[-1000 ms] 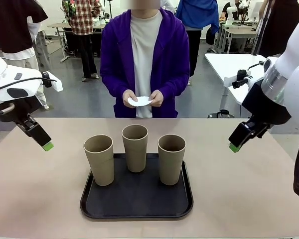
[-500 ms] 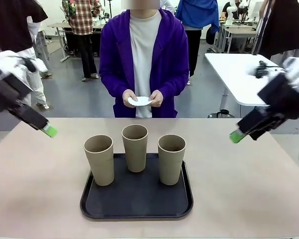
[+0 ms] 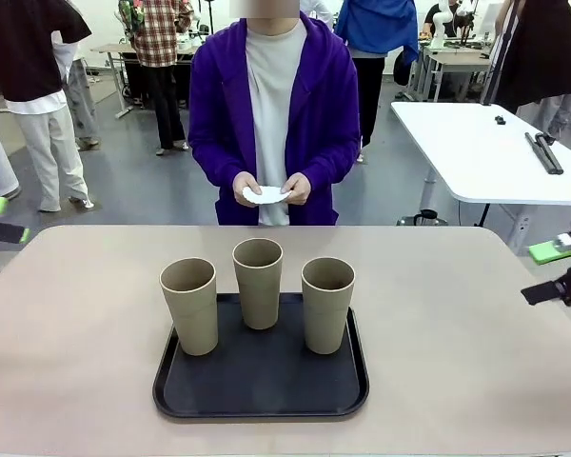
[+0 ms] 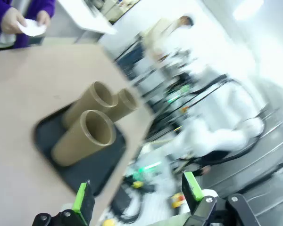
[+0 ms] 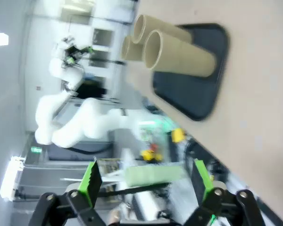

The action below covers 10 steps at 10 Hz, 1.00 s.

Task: Place coasters on the table and set cups on them.
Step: Pick up one Reusable plastic cup and place it on a coaster set by the human.

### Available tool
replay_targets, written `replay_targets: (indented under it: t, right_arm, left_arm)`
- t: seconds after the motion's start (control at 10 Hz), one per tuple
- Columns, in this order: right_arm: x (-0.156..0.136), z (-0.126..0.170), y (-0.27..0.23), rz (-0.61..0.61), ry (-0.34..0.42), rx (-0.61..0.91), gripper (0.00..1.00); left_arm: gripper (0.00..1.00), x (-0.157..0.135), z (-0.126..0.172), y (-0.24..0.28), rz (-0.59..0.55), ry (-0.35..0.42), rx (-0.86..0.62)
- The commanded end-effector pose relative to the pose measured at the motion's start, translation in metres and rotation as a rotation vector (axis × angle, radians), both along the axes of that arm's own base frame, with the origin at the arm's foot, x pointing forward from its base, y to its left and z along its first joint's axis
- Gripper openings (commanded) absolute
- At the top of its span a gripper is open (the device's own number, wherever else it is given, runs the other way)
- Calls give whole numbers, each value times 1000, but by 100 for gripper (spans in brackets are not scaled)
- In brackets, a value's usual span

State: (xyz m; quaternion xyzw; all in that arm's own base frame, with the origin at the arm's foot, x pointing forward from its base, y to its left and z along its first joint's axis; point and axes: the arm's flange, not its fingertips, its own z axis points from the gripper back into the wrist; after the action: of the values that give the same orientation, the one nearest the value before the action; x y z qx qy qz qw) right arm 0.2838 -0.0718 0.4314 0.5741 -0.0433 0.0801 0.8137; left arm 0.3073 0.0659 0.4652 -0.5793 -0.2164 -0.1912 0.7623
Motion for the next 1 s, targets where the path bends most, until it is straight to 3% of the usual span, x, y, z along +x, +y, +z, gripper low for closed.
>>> replay_targets:
  t: [0.0, 0.4, 0.9]
  right_arm:
    - [12, -11, -19, -59, 125, 139, 100]
    - [-15, -4, -68, -186, 100, 166, 100]
    - [-21, 3, -74, -193, 104, 99, 100]
  left_arm:
    - [100, -5, -20, 22, 56, 197, -201]
    - [100, -13, -15, 69, 154, 294, -98]
    - [100, -7, -9, 60, 200, 363, 59]
